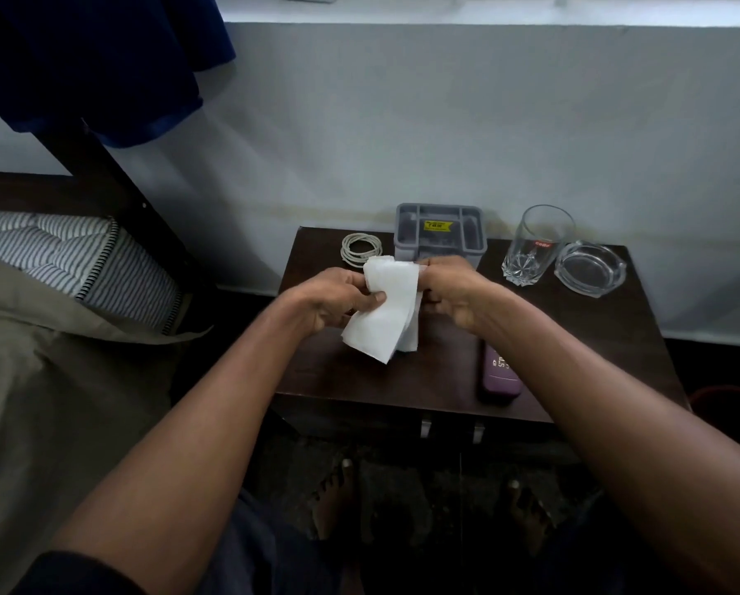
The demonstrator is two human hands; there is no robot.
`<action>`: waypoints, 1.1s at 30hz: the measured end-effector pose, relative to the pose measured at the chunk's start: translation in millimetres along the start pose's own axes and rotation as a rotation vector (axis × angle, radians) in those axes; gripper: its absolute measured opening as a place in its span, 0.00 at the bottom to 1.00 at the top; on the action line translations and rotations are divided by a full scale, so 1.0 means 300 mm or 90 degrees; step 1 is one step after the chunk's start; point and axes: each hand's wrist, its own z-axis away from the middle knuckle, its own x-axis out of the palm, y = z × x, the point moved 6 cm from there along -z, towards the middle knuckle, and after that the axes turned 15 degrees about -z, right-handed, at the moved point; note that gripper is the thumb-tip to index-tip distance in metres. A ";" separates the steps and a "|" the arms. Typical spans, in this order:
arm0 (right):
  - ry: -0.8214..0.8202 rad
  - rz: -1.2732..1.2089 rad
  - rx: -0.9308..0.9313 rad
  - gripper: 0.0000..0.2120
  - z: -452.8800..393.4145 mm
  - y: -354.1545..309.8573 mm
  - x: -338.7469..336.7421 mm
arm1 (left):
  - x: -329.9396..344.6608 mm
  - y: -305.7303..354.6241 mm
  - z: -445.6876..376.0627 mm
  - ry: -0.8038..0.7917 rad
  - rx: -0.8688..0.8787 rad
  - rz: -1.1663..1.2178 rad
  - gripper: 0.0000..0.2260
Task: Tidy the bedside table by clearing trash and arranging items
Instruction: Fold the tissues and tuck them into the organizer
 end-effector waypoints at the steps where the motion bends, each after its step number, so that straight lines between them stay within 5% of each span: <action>1: 0.000 -0.024 -0.001 0.09 0.000 -0.003 -0.002 | 0.006 0.007 0.000 -0.013 0.000 0.026 0.05; 9: -0.044 -0.108 0.010 0.16 0.020 -0.021 -0.006 | -0.026 0.068 0.010 0.145 0.059 0.089 0.14; 17: -0.038 -0.112 -0.028 0.07 0.040 -0.052 -0.029 | -0.002 0.100 -0.007 0.127 0.112 0.041 0.13; 23: -0.088 -0.180 -0.115 0.31 0.052 -0.131 -0.021 | -0.059 0.185 0.024 0.351 0.244 -0.036 0.08; 28: -0.096 -0.107 -0.238 0.24 0.061 -0.211 -0.044 | -0.061 0.253 0.062 0.471 0.349 0.087 0.18; 33: -0.137 -0.028 -0.261 0.26 0.071 -0.238 -0.015 | -0.067 0.252 0.036 0.494 0.260 0.276 0.19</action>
